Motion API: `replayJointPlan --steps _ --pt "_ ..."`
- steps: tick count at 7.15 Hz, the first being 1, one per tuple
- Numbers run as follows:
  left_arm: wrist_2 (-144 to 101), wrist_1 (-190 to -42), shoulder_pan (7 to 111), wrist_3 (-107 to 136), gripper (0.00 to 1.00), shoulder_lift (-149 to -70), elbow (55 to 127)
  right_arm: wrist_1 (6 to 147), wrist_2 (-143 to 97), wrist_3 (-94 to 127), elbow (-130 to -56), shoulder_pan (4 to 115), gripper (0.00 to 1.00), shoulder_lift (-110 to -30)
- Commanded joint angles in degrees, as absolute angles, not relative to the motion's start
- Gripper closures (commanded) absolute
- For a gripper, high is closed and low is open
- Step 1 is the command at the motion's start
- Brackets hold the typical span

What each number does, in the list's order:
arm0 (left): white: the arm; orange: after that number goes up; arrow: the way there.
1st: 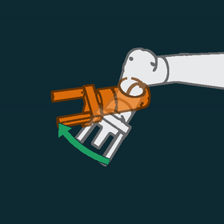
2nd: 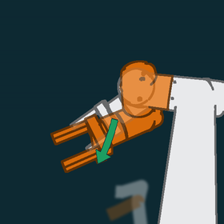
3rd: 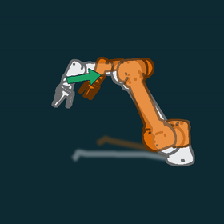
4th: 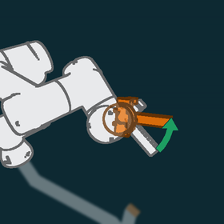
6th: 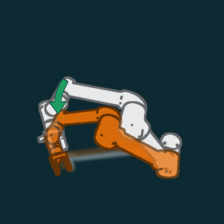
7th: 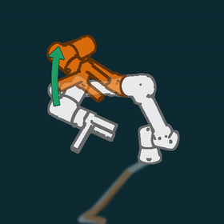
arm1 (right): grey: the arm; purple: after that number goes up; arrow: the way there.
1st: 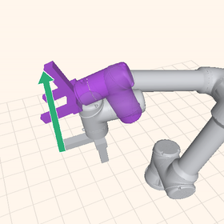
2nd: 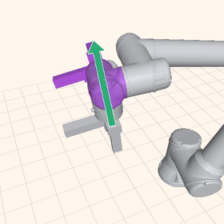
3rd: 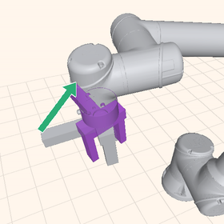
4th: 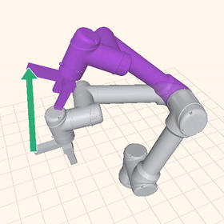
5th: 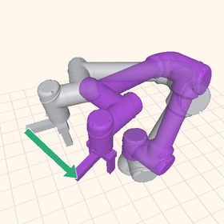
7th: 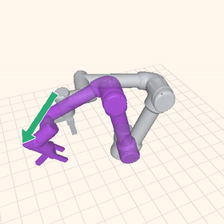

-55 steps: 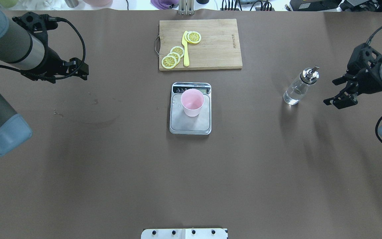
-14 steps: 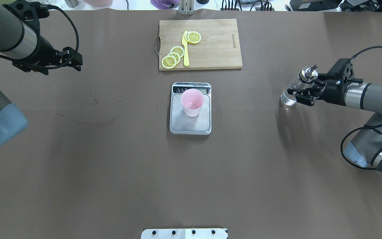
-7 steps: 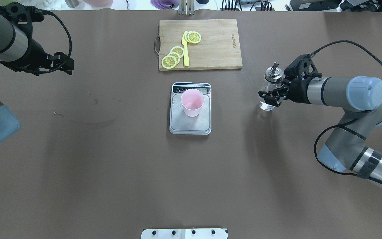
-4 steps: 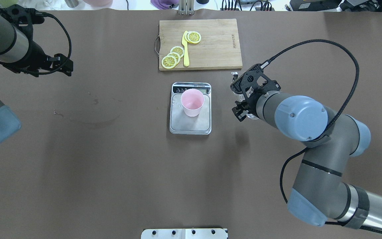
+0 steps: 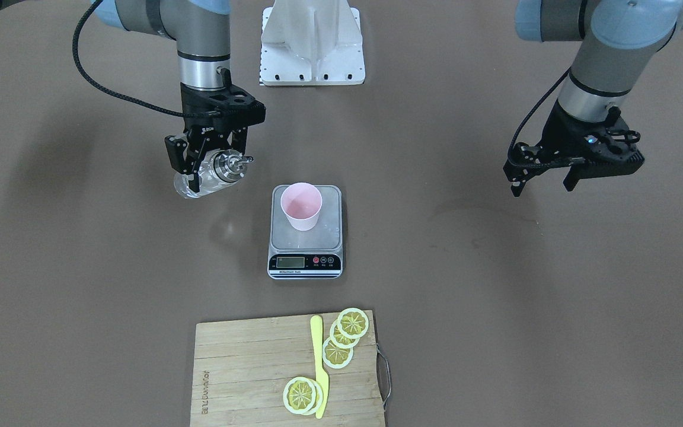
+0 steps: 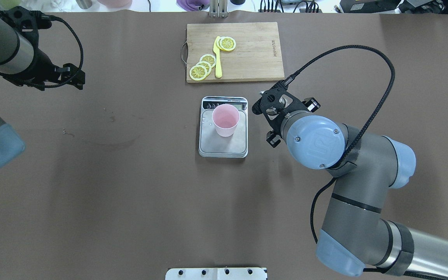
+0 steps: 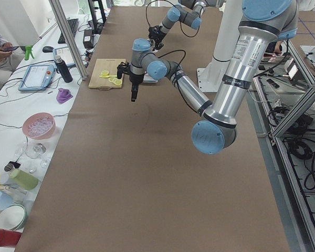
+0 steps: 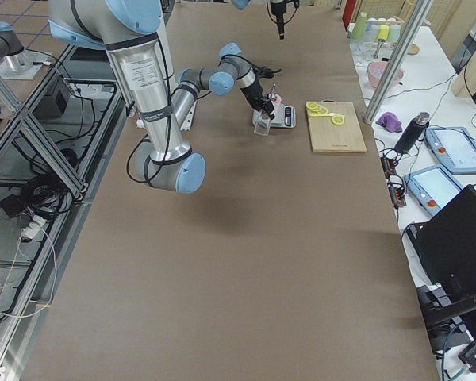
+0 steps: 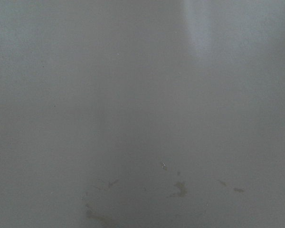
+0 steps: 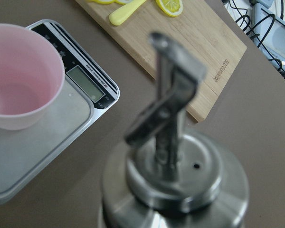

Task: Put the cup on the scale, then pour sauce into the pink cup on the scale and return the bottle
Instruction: 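Tilt the dispenser spout over the pink cup with the right gripper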

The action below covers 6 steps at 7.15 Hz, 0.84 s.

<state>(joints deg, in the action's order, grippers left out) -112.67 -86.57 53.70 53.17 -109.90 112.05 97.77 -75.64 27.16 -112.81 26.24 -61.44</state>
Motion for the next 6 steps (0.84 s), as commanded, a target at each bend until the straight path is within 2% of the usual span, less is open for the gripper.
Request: replayJointPlan --steps 1,4,6 --pt "-112.41 -86.66 53.61 53.17 0.03 -109.52 111.71 105.60 -75.24 26.81 -112.07 26.10 1.00 -57.77" --pt "-112.41 -86.75 53.61 53.17 0.03 -109.51 111.80 109.69 -74.88 26.89 -106.29 26.19 1.00 -52.31" --pt "-112.41 -86.75 53.61 53.17 0.03 -109.51 111.88 112.56 -70.43 25.50 -104.60 25.58 1.00 -51.42"
